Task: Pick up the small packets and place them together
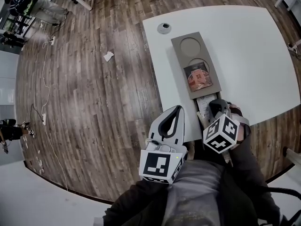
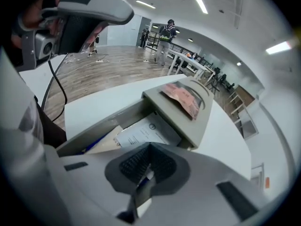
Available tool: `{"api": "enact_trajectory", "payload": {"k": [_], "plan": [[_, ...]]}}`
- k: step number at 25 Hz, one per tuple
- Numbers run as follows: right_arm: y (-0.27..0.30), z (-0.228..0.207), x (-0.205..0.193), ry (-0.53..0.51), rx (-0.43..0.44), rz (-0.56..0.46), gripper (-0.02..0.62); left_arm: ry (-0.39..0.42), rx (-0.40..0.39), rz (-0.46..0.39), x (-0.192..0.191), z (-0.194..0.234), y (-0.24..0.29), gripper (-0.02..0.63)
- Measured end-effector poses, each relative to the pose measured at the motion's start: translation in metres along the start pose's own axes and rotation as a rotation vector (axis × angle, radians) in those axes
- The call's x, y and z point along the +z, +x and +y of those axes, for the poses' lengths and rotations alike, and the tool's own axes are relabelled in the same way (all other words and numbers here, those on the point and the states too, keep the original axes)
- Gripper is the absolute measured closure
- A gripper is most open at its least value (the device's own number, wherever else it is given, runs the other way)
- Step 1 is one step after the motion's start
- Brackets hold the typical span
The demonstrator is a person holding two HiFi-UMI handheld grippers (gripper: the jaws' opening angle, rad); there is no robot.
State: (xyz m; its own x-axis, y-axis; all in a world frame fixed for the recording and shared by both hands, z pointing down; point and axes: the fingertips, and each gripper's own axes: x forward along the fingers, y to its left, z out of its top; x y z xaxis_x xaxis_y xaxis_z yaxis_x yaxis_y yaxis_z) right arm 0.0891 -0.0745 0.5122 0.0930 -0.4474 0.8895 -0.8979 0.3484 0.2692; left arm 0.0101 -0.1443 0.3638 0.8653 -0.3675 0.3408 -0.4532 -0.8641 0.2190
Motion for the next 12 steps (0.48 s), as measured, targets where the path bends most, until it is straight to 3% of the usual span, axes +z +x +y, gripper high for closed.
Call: {"api": "enact_trajectory", "payload": {"k": [7,12], "plan": [[-0.006,0.023,-0.003,0.0,0.037,-0.001,0.594,0.011,-0.02,-0.018,0.003,-0.004,-0.011,0.603],[-0.016,0.036,0.0,0.089,0.05,-0.072,0.593,0.021,-0.04,-0.036,0.004,-0.009,-0.018,0.603]]}}
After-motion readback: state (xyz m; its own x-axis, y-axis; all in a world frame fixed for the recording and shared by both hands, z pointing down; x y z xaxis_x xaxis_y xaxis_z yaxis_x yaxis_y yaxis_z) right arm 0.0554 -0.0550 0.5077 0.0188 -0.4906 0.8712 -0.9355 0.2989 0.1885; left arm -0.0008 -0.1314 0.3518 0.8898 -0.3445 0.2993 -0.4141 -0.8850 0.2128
